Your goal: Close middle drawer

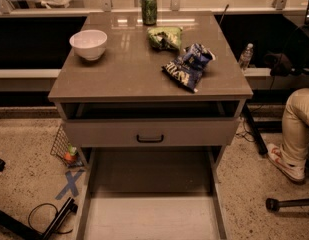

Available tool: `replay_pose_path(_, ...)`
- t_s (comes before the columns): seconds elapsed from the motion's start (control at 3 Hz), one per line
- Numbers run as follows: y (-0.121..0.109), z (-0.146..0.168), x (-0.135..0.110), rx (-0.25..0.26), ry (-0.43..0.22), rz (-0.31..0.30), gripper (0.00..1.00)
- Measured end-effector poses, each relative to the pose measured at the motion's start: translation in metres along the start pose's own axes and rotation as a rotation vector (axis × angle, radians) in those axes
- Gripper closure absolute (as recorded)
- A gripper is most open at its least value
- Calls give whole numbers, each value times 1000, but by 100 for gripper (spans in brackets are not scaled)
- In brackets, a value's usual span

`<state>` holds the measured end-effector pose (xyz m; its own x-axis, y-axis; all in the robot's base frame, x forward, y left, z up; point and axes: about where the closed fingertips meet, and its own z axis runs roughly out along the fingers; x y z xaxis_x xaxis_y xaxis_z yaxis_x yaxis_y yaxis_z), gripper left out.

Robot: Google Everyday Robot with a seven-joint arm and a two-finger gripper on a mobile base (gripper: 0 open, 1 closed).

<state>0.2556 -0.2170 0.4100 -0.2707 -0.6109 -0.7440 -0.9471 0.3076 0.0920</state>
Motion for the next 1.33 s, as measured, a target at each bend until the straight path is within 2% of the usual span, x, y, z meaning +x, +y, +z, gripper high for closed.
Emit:
replay_pose_path(0.33,-23,26,-18,-29,-25,-16,100)
replay_pose_path(0.67,-20,25,-17,-29,-25,-16,100)
replay_pose_path(1.33,-101,64,-66,-43,-51,-62,100)
